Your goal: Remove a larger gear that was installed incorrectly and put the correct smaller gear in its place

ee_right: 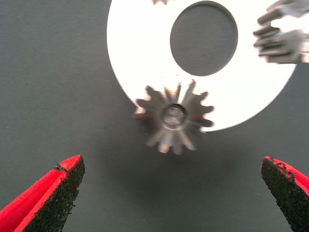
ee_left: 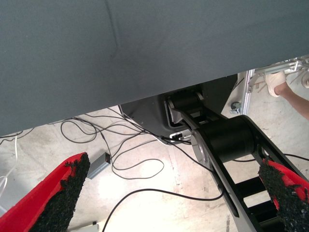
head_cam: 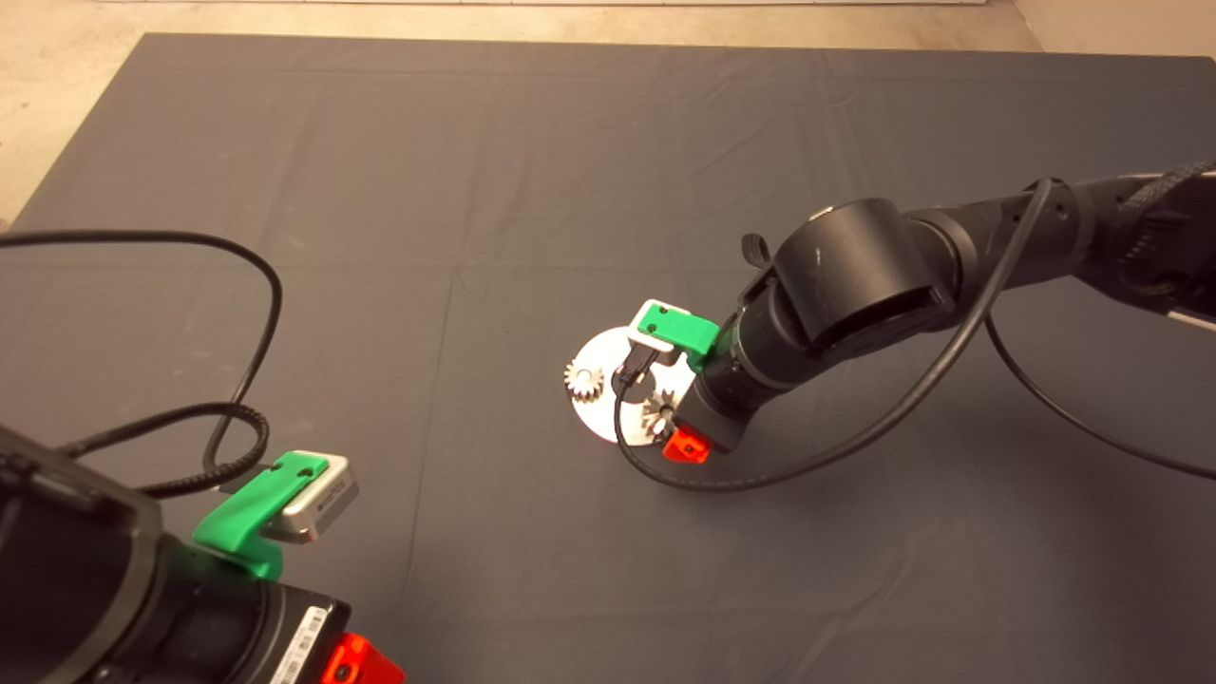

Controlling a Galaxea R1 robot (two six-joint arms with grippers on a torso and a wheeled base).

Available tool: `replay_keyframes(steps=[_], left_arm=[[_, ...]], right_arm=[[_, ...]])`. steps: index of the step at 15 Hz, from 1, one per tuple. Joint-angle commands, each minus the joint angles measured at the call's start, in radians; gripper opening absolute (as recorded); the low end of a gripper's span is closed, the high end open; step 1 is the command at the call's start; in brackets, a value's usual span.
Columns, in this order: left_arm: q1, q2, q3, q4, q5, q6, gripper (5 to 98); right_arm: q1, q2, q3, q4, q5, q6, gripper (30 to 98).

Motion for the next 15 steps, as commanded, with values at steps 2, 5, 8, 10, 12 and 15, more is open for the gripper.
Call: replay_keyframes(steps=[2,5,8,10,12,15], left_arm=[[-0.009,-0.001,0.017,-0.016,0.002,-0.005,90.9],[-0.009,-0.001,0.017,-0.016,0.001,-0.005,90.9],[-0.009,-0.001,0.017,-0.016,0.001,-0.005,90.9],[-0.009,-0.001,0.016,-0.016,0.001,-0.005,90.9],[-0.009,-0.001,0.017,-0.016,-0.001,-0.005,90.9],[-0.009,-0.001,0.017,-0.016,-0.001,-0.005,90.9]], right_arm=[[-0.020,0.050,-0.021,-0.087,-0.127,0.017,97.1],[-0.021,0.057,-0.034,-0.093,-0.127,0.017,97.1],[-0.026,0.051,-0.054,-0.116,-0.127,0.007,97.1],[-0.033,0.056,-0.077,-0.125,-0.127,0.001,97.1],[-0.046,0.056,-0.103,-0.150,-0.127,-0.002,97.1],[-0.063,0.059,-0.117,-0.159,-0.127,-0.012,97.0]])
